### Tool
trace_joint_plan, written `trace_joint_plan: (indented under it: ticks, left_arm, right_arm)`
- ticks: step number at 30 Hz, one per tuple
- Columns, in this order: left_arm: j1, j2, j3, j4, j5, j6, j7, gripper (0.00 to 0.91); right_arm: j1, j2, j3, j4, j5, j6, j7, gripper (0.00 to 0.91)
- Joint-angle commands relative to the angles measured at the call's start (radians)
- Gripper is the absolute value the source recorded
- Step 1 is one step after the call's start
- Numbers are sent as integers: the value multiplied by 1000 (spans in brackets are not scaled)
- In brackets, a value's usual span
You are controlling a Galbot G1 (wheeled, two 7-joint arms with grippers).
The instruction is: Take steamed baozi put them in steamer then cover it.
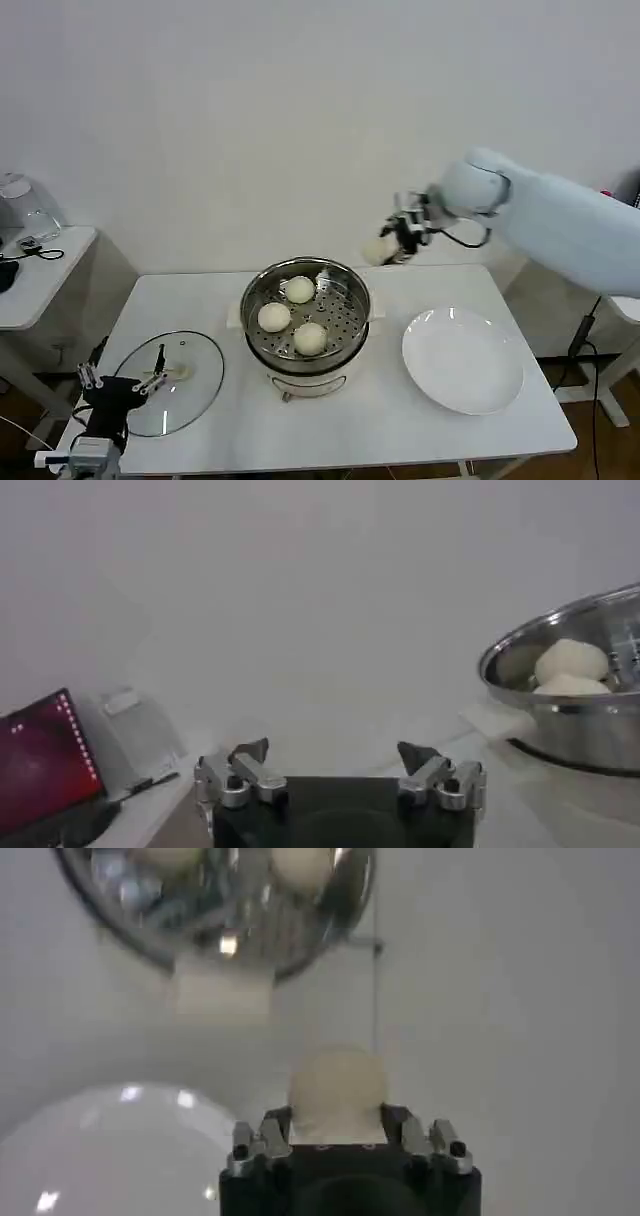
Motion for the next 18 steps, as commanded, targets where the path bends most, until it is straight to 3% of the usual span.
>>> trace_joint_plan:
  ticks: [1, 10, 18]
  left_arm:
    - [-2, -6, -7, -4, -1, 1, 1, 907]
    - [-6, -15, -7, 4, -4, -1, 0, 907]
    - [-8, -15, -5, 11, -4, -3, 0, 907]
  right_arm:
    - [50, 285, -124, -1, 284, -213, 141, 625]
    - [-25, 257, -161, -33, 245, -238, 148, 625]
    - [-115, 232, -144, -91, 164, -217, 128, 625]
